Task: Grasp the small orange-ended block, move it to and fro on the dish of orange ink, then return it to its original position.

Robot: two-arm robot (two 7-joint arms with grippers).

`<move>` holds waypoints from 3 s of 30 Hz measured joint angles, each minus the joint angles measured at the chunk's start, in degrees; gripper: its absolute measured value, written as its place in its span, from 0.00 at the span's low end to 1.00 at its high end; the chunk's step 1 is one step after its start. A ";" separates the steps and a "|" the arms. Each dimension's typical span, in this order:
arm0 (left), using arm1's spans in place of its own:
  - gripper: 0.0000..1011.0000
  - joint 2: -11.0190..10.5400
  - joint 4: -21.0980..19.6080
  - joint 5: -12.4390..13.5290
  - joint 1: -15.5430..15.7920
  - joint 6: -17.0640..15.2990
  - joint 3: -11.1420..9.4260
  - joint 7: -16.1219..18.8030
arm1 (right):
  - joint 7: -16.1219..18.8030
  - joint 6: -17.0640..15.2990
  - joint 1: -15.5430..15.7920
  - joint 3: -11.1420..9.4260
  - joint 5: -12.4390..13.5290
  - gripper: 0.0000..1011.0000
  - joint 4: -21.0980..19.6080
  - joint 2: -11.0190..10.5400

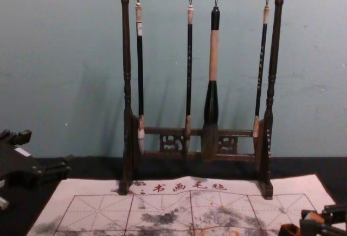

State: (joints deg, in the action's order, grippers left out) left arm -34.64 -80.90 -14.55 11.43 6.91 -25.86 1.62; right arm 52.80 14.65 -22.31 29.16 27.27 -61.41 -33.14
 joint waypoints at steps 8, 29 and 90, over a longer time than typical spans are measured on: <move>0.99 0.00 0.00 0.00 0.00 0.00 0.00 0.00 | 0.00 0.00 0.00 0.00 0.00 0.09 0.00 0.00; 0.99 0.00 0.00 0.00 0.00 0.00 0.00 0.00 | -1.12 -3.33 1.68 -0.41 1.44 0.09 -4.69 -1.43; 0.99 0.00 0.00 0.00 0.00 0.00 0.00 0.00 | -17.18 -28.46 5.27 4.98 -8.17 0.09 -35.32 -4.95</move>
State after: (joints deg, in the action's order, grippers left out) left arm -34.64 -80.90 -14.55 11.43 6.91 -25.86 1.62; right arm 35.62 -13.81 -17.04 34.14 19.10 -96.72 -38.09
